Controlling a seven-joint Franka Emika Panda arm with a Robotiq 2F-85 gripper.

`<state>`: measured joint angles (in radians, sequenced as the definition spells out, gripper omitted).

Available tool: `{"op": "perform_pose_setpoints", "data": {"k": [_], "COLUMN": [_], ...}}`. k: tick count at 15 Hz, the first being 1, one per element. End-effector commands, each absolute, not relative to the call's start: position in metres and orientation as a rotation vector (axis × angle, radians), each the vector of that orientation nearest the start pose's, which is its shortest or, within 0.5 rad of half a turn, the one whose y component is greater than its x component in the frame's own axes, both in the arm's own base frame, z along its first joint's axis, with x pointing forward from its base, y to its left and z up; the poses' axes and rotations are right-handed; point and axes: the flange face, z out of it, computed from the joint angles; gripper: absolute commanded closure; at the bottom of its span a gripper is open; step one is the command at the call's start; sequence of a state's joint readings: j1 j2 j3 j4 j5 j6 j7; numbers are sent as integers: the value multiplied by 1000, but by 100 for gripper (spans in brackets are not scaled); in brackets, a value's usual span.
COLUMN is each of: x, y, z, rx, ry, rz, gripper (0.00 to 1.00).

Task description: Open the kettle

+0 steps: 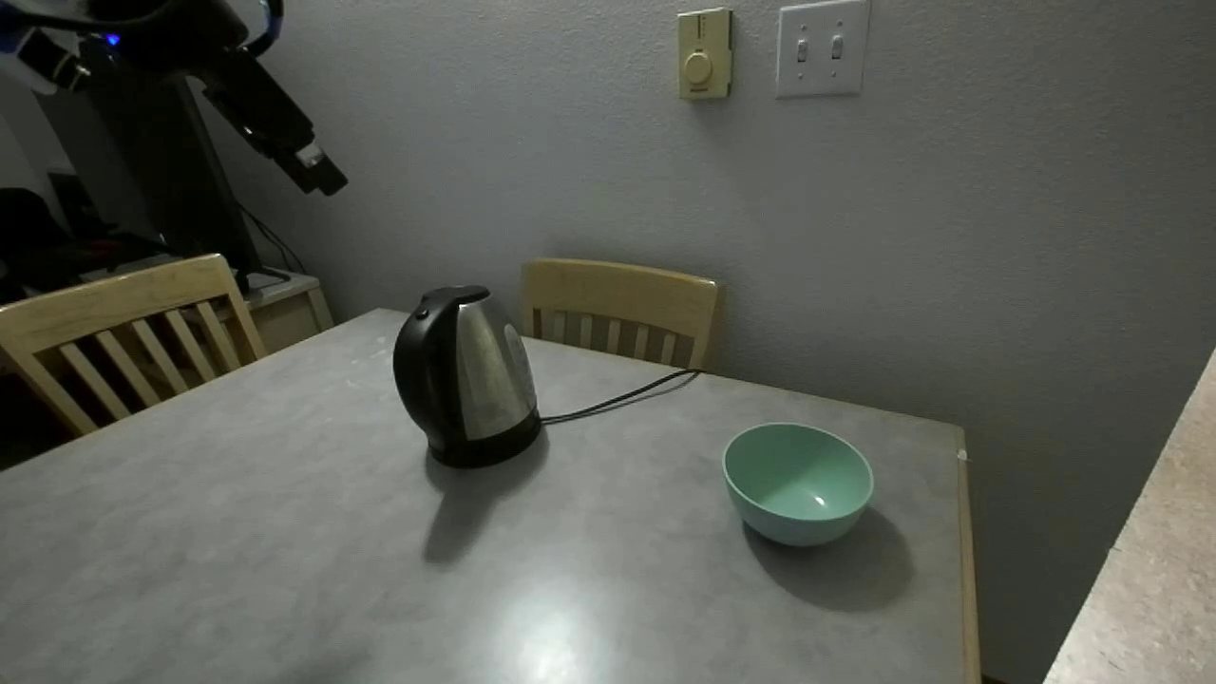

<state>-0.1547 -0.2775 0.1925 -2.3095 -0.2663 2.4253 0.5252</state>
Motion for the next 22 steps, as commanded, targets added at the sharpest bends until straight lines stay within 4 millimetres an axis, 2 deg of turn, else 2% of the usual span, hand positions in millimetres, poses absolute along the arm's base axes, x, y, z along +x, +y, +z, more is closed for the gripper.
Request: {"op": "perform_pose_setpoints", "data": {"k": [1, 2, 4, 7, 9, 13, 14, 17, 21, 22], "x": [506, 507, 513, 524, 534, 553, 558, 569, 578, 570], "y": [21, 22, 23, 20, 15, 6, 5, 3, 4, 5], "z": [502, 505, 509, 506, 495, 458, 449, 433, 431, 431], "rx": [-3147, -3124, -3089, -3073, -3083, -3108, -3105, -3094, -3080, -3094], "ry": [456, 419, 403, 449, 466, 461, 450, 391, 288, 346], "rz": [-554, -558, -588, -592, -567, -487, -464, -447, -433, -427], "gripper": [0, 17, 34, 53, 68, 95, 100, 100, 100, 100]}}
